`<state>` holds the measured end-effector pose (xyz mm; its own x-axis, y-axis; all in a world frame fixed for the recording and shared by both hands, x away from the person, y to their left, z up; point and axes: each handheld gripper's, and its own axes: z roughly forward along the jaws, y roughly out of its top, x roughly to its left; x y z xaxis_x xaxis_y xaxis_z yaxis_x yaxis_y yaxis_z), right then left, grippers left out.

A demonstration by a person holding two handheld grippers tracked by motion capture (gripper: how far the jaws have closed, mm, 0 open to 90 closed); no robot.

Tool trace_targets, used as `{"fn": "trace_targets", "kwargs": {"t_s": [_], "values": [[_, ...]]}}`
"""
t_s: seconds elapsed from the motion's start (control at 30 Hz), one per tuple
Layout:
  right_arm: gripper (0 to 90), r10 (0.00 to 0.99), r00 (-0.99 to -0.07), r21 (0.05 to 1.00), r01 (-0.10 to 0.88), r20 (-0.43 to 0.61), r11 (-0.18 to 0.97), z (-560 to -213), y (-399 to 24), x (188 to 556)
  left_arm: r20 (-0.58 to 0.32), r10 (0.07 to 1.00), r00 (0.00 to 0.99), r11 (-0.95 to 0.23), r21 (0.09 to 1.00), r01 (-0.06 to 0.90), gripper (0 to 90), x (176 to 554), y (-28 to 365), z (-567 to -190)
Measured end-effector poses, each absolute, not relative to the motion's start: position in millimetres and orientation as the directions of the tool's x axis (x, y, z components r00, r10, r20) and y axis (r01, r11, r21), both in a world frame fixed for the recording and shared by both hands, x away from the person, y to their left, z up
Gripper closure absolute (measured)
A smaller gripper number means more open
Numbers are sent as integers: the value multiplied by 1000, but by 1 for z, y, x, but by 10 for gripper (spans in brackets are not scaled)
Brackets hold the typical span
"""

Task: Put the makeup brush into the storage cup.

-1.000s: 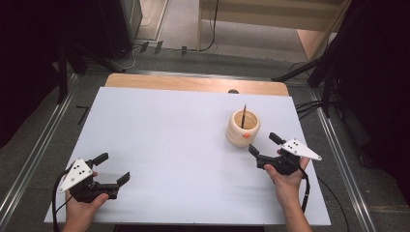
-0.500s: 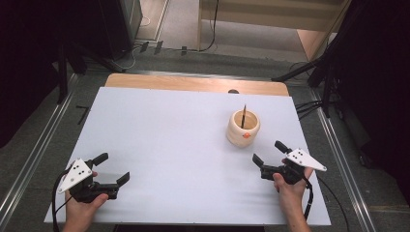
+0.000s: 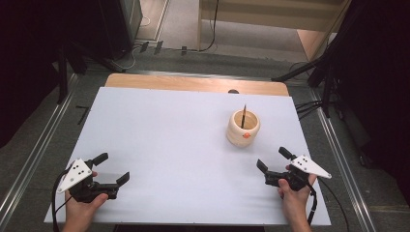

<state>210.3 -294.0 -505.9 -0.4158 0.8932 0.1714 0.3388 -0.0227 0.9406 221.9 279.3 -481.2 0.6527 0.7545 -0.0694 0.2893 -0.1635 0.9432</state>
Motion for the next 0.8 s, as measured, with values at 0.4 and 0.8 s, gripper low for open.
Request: {"fn": "trace_targets", "kwargs": {"t_s": [0.4, 0.8], "values": [[0, 897, -414, 936, 351, 156, -1, -513, -302, 196, -70, 756, 651, -161, 944, 288, 0, 221, 280, -480], [0, 900, -410, 936, 353, 150, 5, -514, -313, 177, -70, 754, 654, -157, 946, 283, 0, 221, 280, -479]]}}
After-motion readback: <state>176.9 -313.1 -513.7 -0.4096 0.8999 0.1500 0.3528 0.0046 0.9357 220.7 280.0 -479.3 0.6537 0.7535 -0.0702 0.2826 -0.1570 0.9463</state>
